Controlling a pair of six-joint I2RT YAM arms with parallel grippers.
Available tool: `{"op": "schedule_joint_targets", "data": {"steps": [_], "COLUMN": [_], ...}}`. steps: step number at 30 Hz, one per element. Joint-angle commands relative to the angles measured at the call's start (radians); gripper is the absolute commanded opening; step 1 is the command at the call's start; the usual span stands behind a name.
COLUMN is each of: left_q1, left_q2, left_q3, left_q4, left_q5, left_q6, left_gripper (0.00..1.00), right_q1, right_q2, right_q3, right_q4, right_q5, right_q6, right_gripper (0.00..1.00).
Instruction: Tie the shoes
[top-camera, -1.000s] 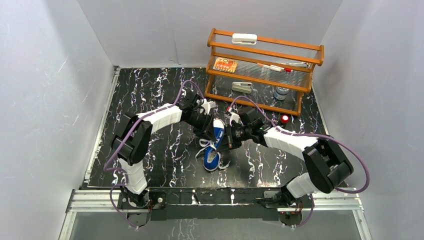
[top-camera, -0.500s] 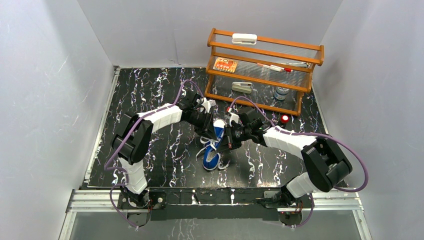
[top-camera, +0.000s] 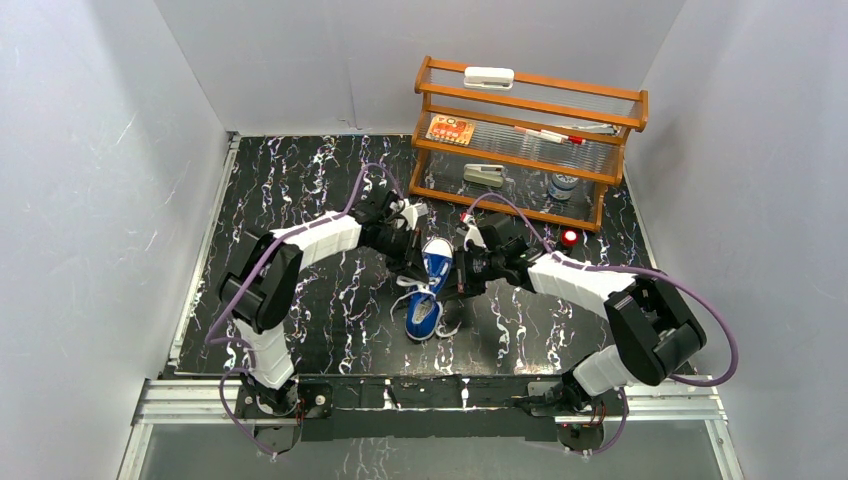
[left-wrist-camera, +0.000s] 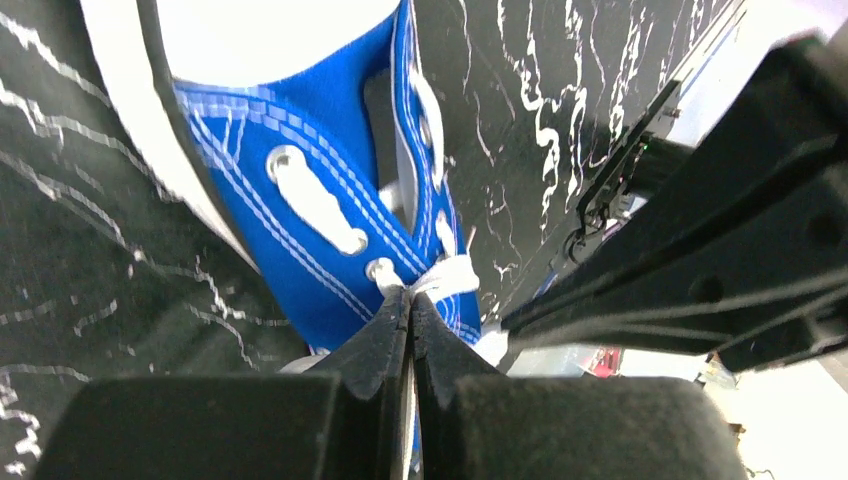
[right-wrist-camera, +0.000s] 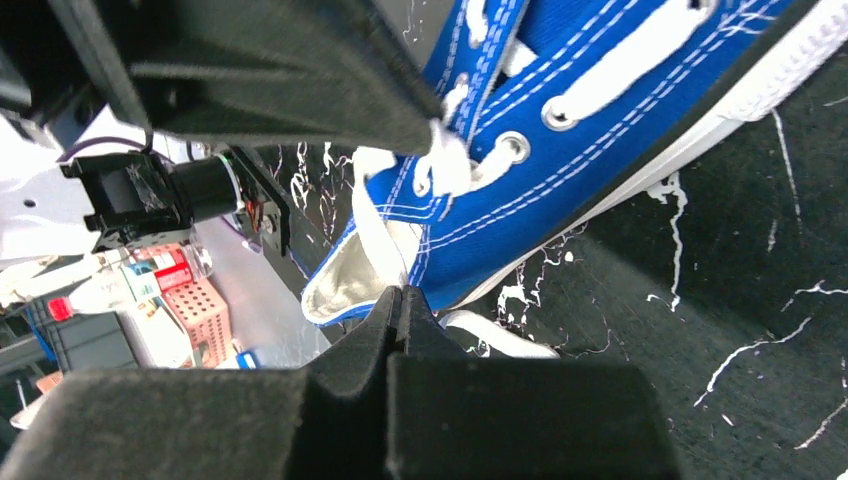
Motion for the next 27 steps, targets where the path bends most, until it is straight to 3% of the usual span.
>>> {"op": "schedule_joint_targets", "data": {"steps": [1, 8, 27], "left_q1": [-0.004, -0.004, -0.004], "left_q2": [-0.145, -0.254, -0.288], "left_q3": [-0.095, -0.227, -0.235], "left_q4": [0.044, 0.2, 0.286], "left_q5": [-0.016, -0.05, -0.09], "left_q6": [-0.046, -0.123, -0.183], "left_gripper": [0.0, 0.0, 0.0], "right_q1": [-0.01, -0.005, 0.0], "right_q2": [-0.018, 0.077, 0.112], "right_q3": [0.051, 0.135, 0.084], "right_q4": [0.005, 0.006, 0.094], "right_q5": [0.018, -0.018, 0.09], "right_q6": [0.06, 0.08, 0.337], "right_gripper": [0.0, 0.0, 0.0]}}
